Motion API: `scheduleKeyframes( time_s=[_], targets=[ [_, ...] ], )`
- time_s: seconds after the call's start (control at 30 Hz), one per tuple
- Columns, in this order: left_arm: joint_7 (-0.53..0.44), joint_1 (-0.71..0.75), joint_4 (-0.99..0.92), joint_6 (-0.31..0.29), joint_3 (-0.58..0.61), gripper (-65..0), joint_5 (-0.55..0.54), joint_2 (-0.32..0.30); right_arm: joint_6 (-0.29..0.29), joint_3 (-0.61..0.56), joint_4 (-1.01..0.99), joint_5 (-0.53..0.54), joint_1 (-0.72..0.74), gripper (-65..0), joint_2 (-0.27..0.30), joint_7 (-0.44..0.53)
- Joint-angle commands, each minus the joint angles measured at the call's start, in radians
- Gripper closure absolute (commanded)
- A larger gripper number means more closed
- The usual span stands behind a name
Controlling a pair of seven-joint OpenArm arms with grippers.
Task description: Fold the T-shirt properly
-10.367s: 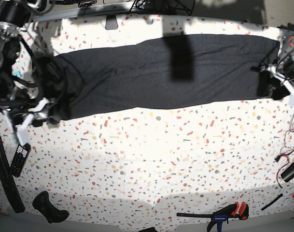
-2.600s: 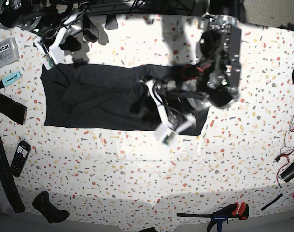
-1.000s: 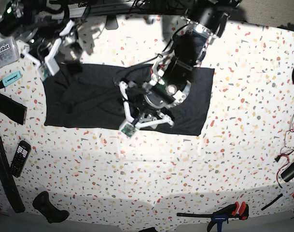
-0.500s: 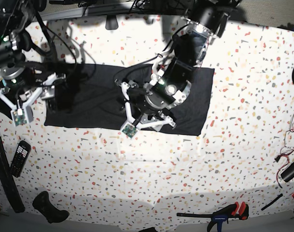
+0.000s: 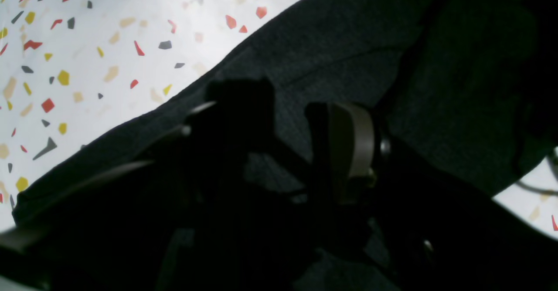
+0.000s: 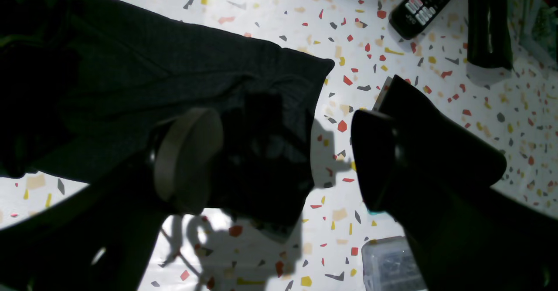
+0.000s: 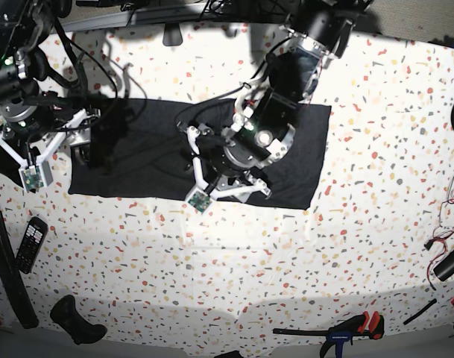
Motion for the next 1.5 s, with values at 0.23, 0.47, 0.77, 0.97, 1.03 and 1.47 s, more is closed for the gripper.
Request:
scheduleKeyframes(
  time_s=[0.23, 0.47, 0.77, 0.97, 1.03, 1.47],
  targets=[
    [-0.022, -0.016, 0.016, 0.004, 0.002, -36.1, -0.003, 0.013, -0.005, 0.058, -0.076, -0.002, 0.006, -47.3, 0.011, 0.130],
    [-0.022, -0.016, 0.016, 0.004, 0.002, -36.1, -0.015, 0.013, -0.005, 0.163, -0.306, 0.034, 0.019, -47.3, 0.012, 0.208],
    [-0.023, -0.014, 0.016, 0.004, 0.002, -36.1, -0.029, 0.013, 0.083, 0.247, -0.730, 0.273, 0.274, -47.3, 0.032, -0.016],
    [-0.023, -0.014, 0.016, 0.004, 0.002, -36.1, -0.038, 0.013, 0.118, 0.246, -0.971, 0.359, 0.412, -47.3, 0.093, -0.048],
    [-0.023, -0.014, 0.016, 0.004, 0.002, -36.1, -0.038, 0.013, 0.118, 0.237, -1.021, 0.384, 0.436, -47.3, 0.112, -0.075],
    [-0.023, -0.014, 0.016, 0.004, 0.002, -36.1, -0.038, 0.013, 0.118, 0.060, -1.058, 0.533, 0.435, -47.3, 0.121, -0.247]
  ],
)
